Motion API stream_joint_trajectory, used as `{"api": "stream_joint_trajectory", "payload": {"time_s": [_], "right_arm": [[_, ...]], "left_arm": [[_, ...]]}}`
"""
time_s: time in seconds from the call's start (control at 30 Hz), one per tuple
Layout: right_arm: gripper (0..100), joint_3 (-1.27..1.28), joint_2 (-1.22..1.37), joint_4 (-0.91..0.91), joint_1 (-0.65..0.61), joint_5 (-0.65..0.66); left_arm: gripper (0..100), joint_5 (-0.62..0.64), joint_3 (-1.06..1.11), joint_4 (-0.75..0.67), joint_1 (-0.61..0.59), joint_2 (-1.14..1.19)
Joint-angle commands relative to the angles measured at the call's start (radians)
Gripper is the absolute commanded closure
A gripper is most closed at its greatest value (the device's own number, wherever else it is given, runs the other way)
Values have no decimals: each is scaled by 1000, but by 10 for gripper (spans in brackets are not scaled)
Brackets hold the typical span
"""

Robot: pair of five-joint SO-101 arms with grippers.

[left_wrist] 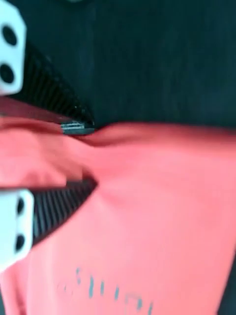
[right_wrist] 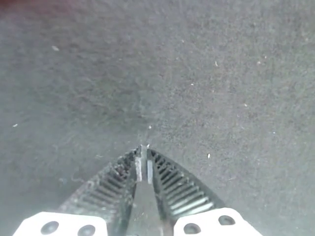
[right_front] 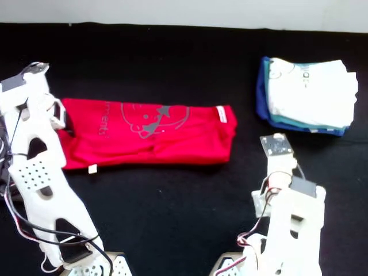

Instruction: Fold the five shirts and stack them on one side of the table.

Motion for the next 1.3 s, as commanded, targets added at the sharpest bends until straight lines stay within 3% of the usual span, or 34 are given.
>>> {"api": "stream_joint_trajectory", "payload": {"time_s": [0.0, 0.2, 0.43, 0.6, 0.7, 0.83, 0.97, 1.1, 1.27], "right_arm": [[991, 93, -15, -170, 67, 5], [991, 280, -15, -433, 185, 5], [991, 302, -15, -456, 193, 3], [991, 303, -15, -458, 193, 3], [991, 303, -15, -458, 191, 3], [991, 303, -15, -458, 191, 3], [991, 303, -15, -458, 191, 3], [991, 303, -15, -458, 191, 3], [991, 303, -15, -458, 191, 3]], "left_arm": [[975, -5, -2, 23, 50, 1], [991, -5, -42, 26, -18, -12], [992, -150, -162, 35, -193, -28], [992, -147, -277, 189, -160, -30], [992, -80, -286, 204, -117, -59], [992, -2, -211, 209, -19, -216], [992, 77, 19, 207, 130, -483], [992, 126, 185, 203, 352, -702], [992, 138, 200, 201, 627, -748]]}}
